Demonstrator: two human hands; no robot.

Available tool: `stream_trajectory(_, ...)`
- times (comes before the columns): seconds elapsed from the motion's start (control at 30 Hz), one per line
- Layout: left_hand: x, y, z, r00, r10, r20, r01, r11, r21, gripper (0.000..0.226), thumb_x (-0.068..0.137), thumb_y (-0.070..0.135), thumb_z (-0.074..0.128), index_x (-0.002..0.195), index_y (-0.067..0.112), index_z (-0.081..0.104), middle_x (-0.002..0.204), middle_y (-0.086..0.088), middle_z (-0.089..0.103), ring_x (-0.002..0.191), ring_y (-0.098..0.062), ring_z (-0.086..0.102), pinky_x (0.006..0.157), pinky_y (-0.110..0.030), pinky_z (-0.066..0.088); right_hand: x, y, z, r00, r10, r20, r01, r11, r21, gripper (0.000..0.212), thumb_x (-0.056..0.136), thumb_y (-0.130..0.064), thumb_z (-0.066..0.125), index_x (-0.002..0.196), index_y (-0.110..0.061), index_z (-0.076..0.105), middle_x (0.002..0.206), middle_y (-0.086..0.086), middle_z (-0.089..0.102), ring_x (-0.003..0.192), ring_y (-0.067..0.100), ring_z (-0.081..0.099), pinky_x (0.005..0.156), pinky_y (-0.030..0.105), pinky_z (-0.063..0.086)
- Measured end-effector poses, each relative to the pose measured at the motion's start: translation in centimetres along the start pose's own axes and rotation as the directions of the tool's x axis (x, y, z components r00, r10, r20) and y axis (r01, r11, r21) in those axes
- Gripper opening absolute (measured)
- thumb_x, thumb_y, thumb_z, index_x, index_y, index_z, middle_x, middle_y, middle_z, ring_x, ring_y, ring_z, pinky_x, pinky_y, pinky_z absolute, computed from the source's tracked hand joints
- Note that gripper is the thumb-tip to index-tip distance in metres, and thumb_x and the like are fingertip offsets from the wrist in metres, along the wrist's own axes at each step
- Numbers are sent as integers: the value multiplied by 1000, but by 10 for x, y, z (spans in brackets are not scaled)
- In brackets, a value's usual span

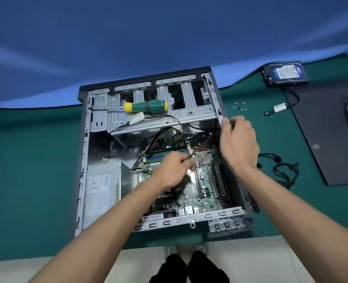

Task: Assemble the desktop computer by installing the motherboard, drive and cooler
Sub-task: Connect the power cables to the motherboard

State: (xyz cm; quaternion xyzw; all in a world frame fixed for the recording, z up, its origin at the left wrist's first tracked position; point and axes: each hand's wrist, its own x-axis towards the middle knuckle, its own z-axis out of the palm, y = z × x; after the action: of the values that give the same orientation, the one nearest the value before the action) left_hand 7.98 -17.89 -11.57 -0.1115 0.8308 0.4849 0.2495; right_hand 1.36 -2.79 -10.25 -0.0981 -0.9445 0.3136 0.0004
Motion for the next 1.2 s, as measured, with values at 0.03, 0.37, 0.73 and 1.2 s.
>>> stream_trajectory(0.03,-4,4,-4,995,-4,-99,-8,993,-114,33,98,27,47,73,15,63,46,7,35,33,-8,26,36,-19,23,-2,-1,-2,999,-15,-31,17,998,58,31,99,-43,33,111,-21,51,114,-1,51,96,14,41,74,33,30)
stream_trajectory(0.37,-14,73,-10,947,-315,-67,80,432,-898,30,101,17,33,76,8,47,38,9,19,29,-4,13,27,-16,12,-48,3,-42,862,-397,316,260,881,396,33,92,-36,54,68,-16,66,57,-12,57,57,-1,45,56,23,31)
stream_trajectory(0.73,-16,84,4,922,-352,-163,0,419,-908,23,97,12,41,82,3,57,52,0,42,40,-8,40,37,-18,38,-46,4,-61,638,-338,692,35,910,412,13,81,-19,75,87,-12,66,66,6,70,48,11,61,46,22,46)
stream_trajectory(1.2,-43,52,20,981,-178,-82,93,791,-604,9,86,1,63,87,-7,66,74,-18,69,59,-18,67,57,-25,58,-26,19,-60,677,-344,651,217,938,269,7,79,-35,75,79,-30,69,47,-9,52,40,3,36,45,22,29)
